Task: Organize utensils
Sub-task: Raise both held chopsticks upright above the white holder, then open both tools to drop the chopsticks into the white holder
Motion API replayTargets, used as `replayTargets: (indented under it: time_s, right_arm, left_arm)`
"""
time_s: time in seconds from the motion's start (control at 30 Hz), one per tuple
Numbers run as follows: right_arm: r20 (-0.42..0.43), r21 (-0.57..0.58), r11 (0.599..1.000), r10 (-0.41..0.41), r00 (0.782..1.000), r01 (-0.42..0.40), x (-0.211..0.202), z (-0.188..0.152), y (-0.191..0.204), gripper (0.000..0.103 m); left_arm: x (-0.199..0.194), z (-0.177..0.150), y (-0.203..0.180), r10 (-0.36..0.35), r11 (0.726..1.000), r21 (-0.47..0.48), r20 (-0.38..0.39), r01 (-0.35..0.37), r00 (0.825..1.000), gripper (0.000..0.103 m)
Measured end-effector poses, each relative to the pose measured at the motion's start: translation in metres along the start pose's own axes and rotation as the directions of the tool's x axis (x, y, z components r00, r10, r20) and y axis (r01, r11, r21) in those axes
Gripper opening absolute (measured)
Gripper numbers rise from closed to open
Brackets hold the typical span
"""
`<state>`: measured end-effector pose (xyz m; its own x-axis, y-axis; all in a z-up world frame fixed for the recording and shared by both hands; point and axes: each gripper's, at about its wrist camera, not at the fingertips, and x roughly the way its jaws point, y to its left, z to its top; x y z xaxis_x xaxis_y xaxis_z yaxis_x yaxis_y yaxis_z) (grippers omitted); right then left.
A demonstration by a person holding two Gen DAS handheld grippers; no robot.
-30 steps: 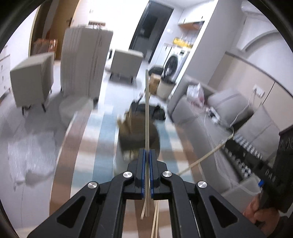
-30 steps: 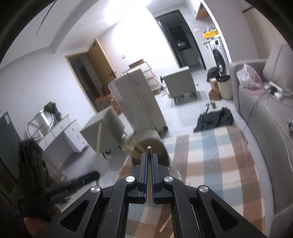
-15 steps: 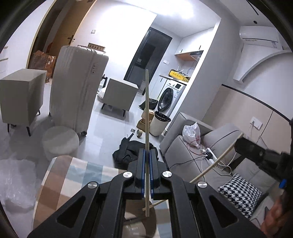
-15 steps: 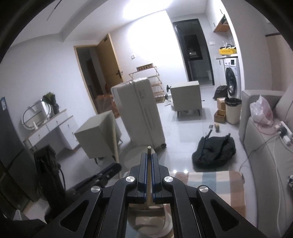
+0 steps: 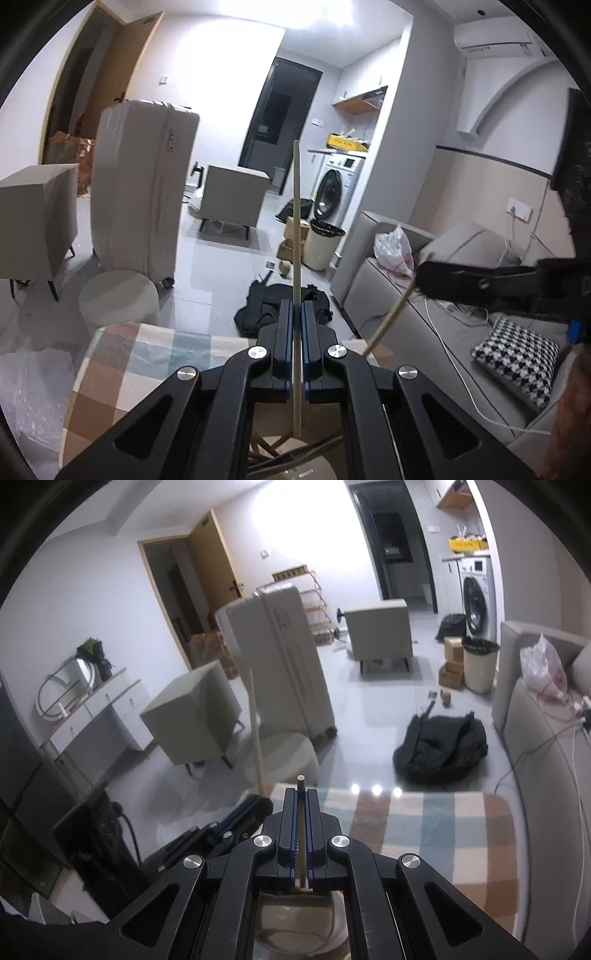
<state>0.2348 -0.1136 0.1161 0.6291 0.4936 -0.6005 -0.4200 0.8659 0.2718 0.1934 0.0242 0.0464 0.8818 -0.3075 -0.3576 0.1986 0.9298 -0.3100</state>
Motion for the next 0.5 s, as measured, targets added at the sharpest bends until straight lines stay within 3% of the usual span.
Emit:
replayTargets:
  time_s: [0.3, 0.33, 0.4, 0.5]
  right_arm:
    - [-0.028, 0.077, 0.994, 0.074, 0.997, -0.072, 0.018, -0.003, -0.011, 0.008]
    - [-0.023, 0.08, 0.993, 0.089, 0.996, -0.087, 0.018, -0.001, -0.011, 0.01]
    - [-0.014, 0.078, 0.99, 0.115, 0.993, -0.113, 0.017, 0.005, -0.01, 0.027]
    - [0.022, 0.083, 0.983, 0.161, 0.987, -0.163, 0.015, 0.014, -0.009, 0.032]
  left_arm:
    - [-0.009, -0.002, -0.004, -0.004, 0.999, 0.052, 0.001, 0.004, 1.0, 0.0]
    - [-0.011, -0.002, -0.006, -0.004, 0.998, 0.057, 0.005, 0.004, 1.0, 0.0]
    - [-0.014, -0.002, -0.009, -0.008, 0.997, 0.079, 0.013, 0.007, 1.0, 0.0]
    - [-0.015, -0.003, -0.013, -0.011, 0.995, 0.101, 0.018, 0.009, 1.0, 0.0]
